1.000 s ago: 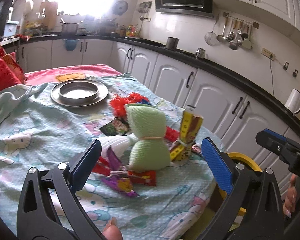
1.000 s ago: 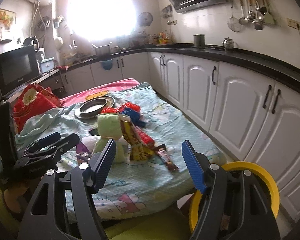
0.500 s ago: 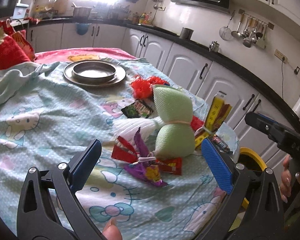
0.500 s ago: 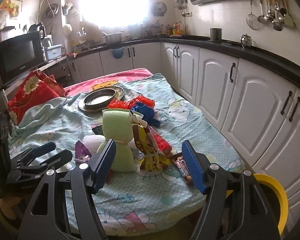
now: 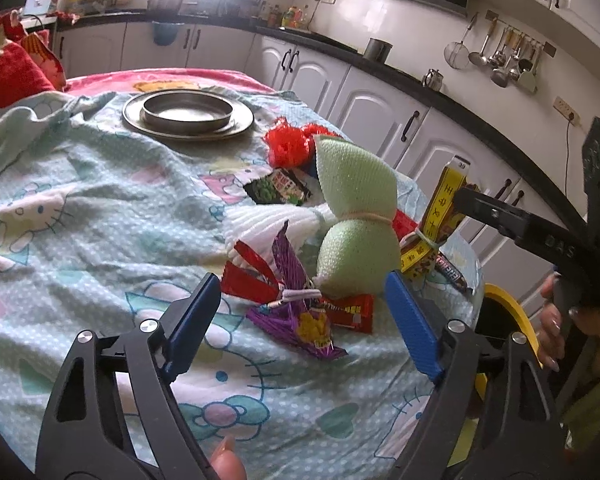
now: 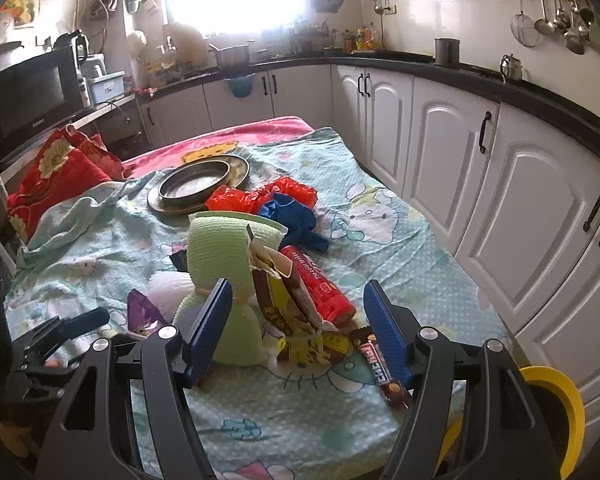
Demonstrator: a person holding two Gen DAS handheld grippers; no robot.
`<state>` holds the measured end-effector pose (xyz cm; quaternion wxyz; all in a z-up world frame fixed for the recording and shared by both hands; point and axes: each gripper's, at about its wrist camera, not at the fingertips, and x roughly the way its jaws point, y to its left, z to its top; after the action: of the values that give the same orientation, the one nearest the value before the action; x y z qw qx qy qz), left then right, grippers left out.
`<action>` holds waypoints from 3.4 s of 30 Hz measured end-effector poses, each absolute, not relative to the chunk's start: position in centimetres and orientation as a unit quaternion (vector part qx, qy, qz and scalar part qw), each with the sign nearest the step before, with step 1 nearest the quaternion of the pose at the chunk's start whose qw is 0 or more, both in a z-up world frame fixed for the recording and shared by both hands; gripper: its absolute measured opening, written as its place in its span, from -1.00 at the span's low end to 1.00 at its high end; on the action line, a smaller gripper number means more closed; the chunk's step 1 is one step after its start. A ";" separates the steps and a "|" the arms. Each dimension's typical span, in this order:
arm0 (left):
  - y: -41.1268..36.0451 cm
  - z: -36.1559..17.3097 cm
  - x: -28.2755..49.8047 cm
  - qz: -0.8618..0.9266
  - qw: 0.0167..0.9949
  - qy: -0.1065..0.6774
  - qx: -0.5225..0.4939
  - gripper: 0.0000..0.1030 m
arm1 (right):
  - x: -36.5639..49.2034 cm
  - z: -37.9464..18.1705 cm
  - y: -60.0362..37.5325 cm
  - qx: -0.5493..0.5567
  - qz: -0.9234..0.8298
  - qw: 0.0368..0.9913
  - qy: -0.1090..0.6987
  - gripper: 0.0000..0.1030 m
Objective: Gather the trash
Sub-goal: 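Grasp the red and purple candy wrappers with the left tool while the right tool grasps the yellow tape measure, then carry the wrappers and tape measure with both tools over the bin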
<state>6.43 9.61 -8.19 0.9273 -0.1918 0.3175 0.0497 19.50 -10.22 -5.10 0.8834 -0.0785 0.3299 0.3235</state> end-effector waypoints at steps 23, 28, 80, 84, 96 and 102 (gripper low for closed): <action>8.7 -9.6 6.9 0.038 0.915 0.356 -0.187 -0.67 | 20.4 -6.8 -8.5 -0.081 0.337 0.868 0.354 -0.37; 8.9 -9.0 6.3 0.037 0.919 0.348 -0.183 -0.69 | 19.8 -6.3 -9.4 -0.069 0.344 0.867 0.353 -0.39; -1.3 -2.5 8.0 -0.077 0.946 0.296 -0.107 -0.72 | 14.2 -0.5 -24.3 0.018 0.277 0.910 0.307 -0.40; -2.4 -2.3 8.6 -0.089 0.946 0.295 -0.097 -0.72 | 14.3 -0.4 -25.8 0.030 0.262 0.915 0.306 -0.40; -6.4 -2.0 10.0 -0.134 0.945 0.291 -0.071 -0.72 | 14.1 -0.2 -30.0 0.055 0.213 0.929 0.296 -0.40; -8.2 -2.1 10.6 -0.155 0.941 0.293 -0.064 -0.72 | 14.0 -0.2 -32.1 0.064 0.187 0.936 0.291 -0.40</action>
<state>10.61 -8.24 -2.09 0.9413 -0.0636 0.2929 -0.1552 14.05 -32.08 -0.24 0.9361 0.0637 0.2908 0.1872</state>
